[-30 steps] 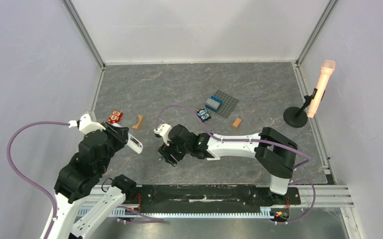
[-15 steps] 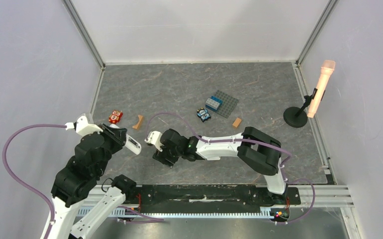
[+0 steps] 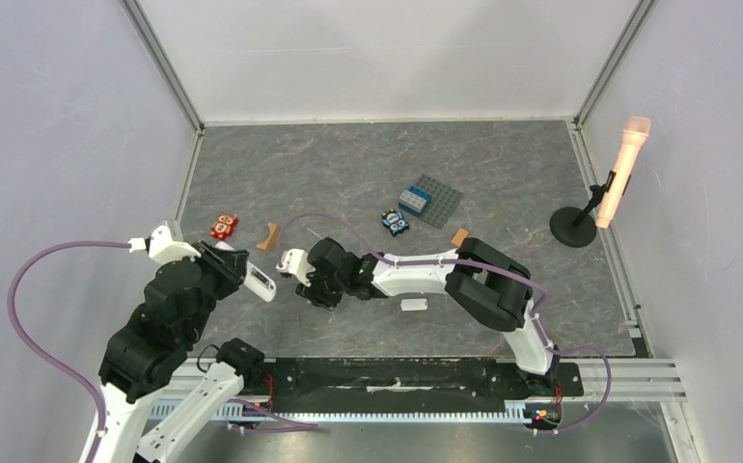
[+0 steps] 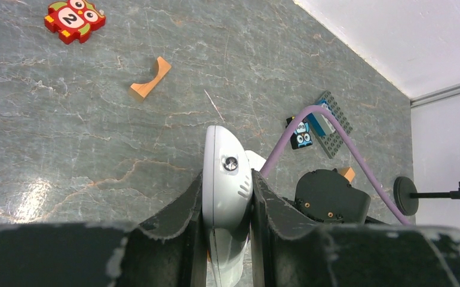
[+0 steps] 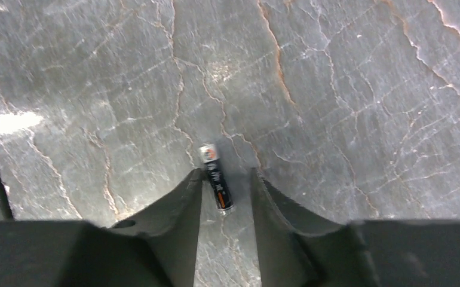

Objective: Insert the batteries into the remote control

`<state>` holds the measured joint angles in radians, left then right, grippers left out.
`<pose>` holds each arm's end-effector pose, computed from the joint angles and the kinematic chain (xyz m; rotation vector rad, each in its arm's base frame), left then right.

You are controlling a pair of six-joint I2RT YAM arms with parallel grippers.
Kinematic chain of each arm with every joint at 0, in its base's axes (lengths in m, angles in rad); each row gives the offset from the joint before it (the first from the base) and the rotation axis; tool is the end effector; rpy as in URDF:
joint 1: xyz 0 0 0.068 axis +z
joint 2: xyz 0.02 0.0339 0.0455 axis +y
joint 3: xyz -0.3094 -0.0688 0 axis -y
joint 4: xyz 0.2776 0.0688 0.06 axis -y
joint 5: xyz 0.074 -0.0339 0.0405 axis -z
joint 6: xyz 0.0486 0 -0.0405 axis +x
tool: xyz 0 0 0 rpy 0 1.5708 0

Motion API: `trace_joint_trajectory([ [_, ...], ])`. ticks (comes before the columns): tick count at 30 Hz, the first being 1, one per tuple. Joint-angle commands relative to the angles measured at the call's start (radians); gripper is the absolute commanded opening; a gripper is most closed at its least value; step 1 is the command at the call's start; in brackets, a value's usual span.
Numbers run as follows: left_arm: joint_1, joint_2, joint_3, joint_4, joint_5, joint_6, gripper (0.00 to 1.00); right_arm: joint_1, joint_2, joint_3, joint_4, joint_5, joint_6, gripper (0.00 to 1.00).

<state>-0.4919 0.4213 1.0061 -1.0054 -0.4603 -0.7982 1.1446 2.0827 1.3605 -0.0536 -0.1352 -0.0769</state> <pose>0.0484 -0.0014 0.3953 -0.5882 1.8758 -0.3936 0.2035 0.4641 0.1592 -1.4567 1.9599 0.6637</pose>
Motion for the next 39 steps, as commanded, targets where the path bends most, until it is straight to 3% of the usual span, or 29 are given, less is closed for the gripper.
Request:
trace_joint_trajectory([
  [1,0.003,-0.004,-0.001,0.022,0.000,0.007,0.02,-0.013,0.025,0.037,-0.038,0.023,0.011,0.27],
  [4,0.003,-0.002,-0.003,0.022,0.005,0.002,0.02,-0.014,0.014,0.019,-0.041,0.096,0.067,0.07],
  [11,0.004,-0.007,-0.031,0.080,0.112,0.037,0.02,-0.036,-0.131,-0.139,0.026,0.295,0.349,0.01],
  [15,0.004,-0.019,-0.090,0.225,0.346,0.137,0.02,-0.070,-0.301,-0.282,0.044,0.382,0.547,0.02],
  [21,0.004,-0.007,-0.210,0.539,0.815,0.204,0.02,-0.128,-0.559,-0.581,0.107,0.512,0.859,0.04],
  [27,0.002,0.050,-0.282,0.747,1.029,0.198,0.02,-0.176,-0.702,-0.767,0.077,0.650,1.180,0.06],
  [32,0.003,0.077,-0.320,0.848,1.040,0.187,0.02,-0.194,-0.765,-0.855,0.056,0.713,1.401,0.06],
  [39,0.002,0.096,-0.362,0.872,0.905,0.192,0.02,-0.226,-0.763,-0.845,0.016,0.699,1.458,0.13],
])
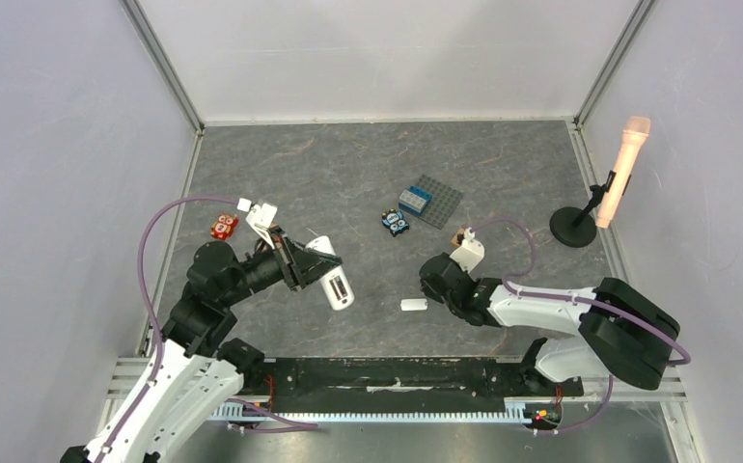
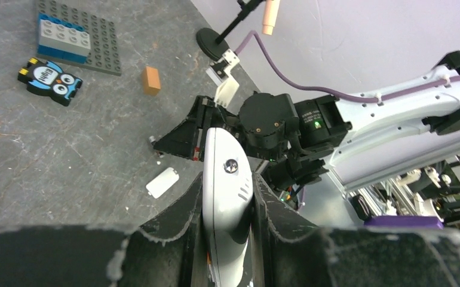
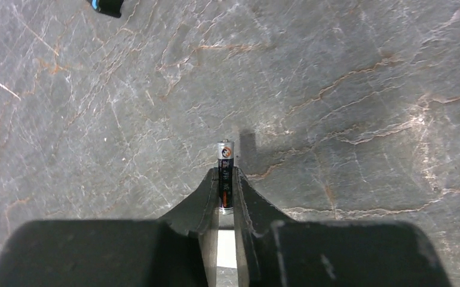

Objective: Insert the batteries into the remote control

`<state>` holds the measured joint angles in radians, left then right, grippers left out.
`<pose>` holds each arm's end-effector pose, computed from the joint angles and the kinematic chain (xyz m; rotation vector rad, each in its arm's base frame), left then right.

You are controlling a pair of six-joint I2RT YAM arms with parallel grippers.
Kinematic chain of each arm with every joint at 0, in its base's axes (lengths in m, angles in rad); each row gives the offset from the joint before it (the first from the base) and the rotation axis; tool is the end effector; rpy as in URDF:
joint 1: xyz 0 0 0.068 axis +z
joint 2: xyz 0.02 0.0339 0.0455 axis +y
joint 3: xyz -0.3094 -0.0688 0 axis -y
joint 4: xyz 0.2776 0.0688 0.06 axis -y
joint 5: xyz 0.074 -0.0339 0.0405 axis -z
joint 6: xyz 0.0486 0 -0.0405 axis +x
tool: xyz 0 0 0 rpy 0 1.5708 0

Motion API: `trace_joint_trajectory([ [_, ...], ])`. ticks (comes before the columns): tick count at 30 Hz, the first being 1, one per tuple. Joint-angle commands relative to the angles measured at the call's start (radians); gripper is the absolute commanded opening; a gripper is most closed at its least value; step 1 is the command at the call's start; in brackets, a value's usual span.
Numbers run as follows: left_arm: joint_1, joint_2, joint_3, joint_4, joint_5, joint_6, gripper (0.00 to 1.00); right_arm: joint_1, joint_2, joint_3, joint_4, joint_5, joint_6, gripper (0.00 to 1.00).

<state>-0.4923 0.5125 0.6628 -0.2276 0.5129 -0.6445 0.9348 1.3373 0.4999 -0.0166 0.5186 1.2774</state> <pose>0.1049 -0.0833 0.3571 0.2909 1.7798 -1.2604 0.1709 0.1910 0.1608 0.6243 2.2526 0.5024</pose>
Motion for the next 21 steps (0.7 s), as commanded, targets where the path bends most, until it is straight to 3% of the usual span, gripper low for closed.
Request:
trace_joint_trajectory([
  [1,0.002,0.007,-0.024,0.094,-0.099,0.037,0.02,-0.023,-0.019,0.011,-0.026,0.039,0.119,0.14],
  [8,0.003,0.021,-0.057,0.098,-0.252,0.009,0.02,-0.054,-0.073,-0.008,-0.041,0.007,0.136,0.32],
  [13,0.002,0.052,-0.063,0.090,-0.307,-0.001,0.02,-0.066,-0.137,0.007,-0.030,0.031,0.007,0.34],
  [16,0.002,0.069,-0.064,0.086,-0.323,-0.003,0.02,-0.077,-0.143,0.050,0.083,-0.008,-0.382,0.34],
  [19,0.002,0.077,-0.059,0.068,-0.345,0.003,0.02,-0.087,-0.112,0.126,0.071,-0.163,-0.862,0.33],
  [21,0.002,0.074,-0.056,0.038,-0.388,0.004,0.02,-0.094,-0.094,0.149,0.021,-0.315,-1.145,0.41],
])
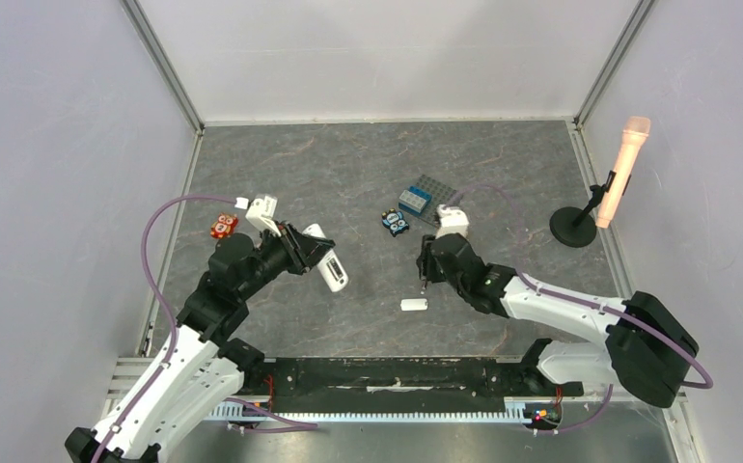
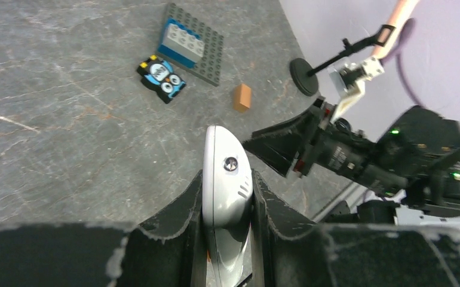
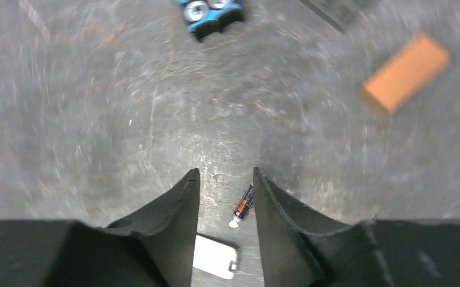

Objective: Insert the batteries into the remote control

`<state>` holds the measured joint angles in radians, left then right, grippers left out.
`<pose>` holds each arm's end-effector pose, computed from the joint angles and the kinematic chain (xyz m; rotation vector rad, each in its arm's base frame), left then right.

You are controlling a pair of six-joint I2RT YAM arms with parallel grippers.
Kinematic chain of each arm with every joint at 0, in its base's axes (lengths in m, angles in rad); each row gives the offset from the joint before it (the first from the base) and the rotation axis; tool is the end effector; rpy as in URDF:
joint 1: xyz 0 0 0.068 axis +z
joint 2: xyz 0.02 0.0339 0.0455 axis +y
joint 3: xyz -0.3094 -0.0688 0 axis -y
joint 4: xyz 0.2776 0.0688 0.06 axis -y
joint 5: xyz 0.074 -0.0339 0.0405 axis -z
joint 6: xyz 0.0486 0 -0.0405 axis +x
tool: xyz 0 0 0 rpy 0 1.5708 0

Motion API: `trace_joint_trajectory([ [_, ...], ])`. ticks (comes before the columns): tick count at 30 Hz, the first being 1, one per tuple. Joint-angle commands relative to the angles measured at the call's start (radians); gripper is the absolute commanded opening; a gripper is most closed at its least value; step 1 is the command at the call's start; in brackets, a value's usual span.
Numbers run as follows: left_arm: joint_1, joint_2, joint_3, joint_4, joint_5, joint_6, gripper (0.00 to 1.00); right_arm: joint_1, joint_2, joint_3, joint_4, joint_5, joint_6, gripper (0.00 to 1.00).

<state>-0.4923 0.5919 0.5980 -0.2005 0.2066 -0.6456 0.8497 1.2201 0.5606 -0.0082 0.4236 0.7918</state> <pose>0.1361 -0.0843 0.3243 0.0157 1.8734 -0.9900 0.1885 0.1842 0.2081 0.1653 2.2013 0.4572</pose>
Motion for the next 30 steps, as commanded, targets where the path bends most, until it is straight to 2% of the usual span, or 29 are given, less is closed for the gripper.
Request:
trace_joint_trajectory([
  [1,0.002,-0.009,0.011,-0.005,-0.120,0.004,0.02,-0.011,0.028,0.091,-0.035,-0.294,-0.788,0.44],
  [5,0.003,-0.021,0.028,-0.073,-0.244,0.003,0.02,-0.034,0.040,0.100,-0.131,-0.414,-1.066,0.49],
  [8,0.002,-0.022,0.054,-0.123,-0.305,0.000,0.02,-0.051,0.072,0.149,-0.207,-0.454,-1.197,0.50],
  [16,0.004,0.001,0.102,-0.178,-0.360,-0.018,0.02,-0.102,0.243,0.299,-0.487,-0.574,-1.603,0.50],
  [21,0.004,0.012,0.111,-0.181,-0.375,-0.019,0.02,-0.144,0.332,0.387,-0.591,-0.633,-1.689,0.48],
  [30,0.006,0.049,0.117,-0.177,-0.375,-0.005,0.02,-0.149,0.375,0.401,-0.571,-0.715,-1.806,0.48],
])
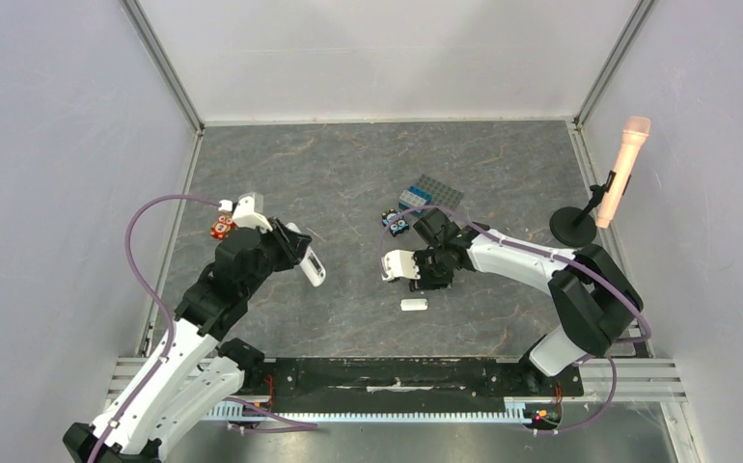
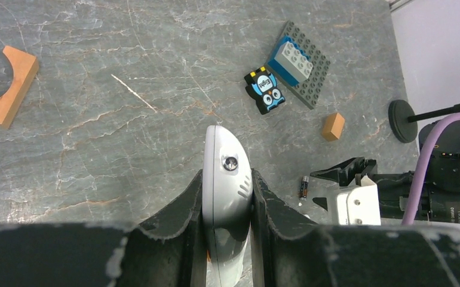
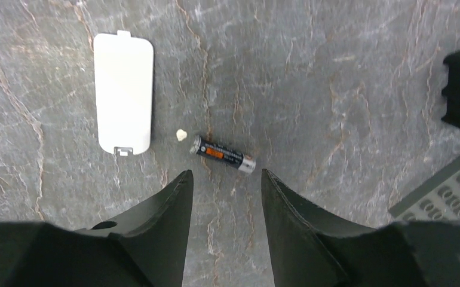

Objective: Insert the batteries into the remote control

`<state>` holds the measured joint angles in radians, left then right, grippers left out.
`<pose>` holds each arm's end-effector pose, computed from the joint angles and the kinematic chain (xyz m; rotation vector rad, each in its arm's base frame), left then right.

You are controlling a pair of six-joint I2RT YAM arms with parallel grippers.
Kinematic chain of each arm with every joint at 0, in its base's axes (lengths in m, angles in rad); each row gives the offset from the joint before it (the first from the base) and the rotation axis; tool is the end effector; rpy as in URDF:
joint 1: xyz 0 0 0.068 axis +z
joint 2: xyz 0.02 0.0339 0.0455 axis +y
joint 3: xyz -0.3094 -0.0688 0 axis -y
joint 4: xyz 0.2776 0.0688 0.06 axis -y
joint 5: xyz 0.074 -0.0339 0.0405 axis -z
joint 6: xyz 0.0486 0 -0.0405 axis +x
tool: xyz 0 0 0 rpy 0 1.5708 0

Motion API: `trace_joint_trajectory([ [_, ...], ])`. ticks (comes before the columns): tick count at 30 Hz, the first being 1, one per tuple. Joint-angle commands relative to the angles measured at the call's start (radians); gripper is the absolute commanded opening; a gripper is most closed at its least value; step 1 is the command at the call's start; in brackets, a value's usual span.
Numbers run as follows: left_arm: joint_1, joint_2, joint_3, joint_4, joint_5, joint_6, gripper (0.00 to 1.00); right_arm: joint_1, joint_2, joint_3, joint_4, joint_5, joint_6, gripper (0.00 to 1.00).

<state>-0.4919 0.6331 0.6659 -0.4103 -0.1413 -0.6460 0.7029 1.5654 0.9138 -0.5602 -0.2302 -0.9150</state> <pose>0.1439 -0.0693 0.3206 -0.2488 1.9791 -0.6103 0.2355 0.2141 0.1887 -2.0293 1.8561 0.2633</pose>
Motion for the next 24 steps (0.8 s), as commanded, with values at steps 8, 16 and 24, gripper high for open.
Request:
trace_joint_trajectory([
  [8,0.006,-0.011,0.040,0.063,-0.034,-0.001,0.02,-0.002,0.063,0.037,0.005,-0.110,-0.104,0.45],
  [16,0.006,-0.014,0.036,0.051,-0.022,-0.010,0.02,-0.002,0.084,0.039,0.009,-0.053,-0.099,0.37],
  [24,0.006,-0.025,0.031,0.043,-0.016,-0.018,0.02,-0.006,0.070,-0.001,0.085,0.006,-0.085,0.31],
])
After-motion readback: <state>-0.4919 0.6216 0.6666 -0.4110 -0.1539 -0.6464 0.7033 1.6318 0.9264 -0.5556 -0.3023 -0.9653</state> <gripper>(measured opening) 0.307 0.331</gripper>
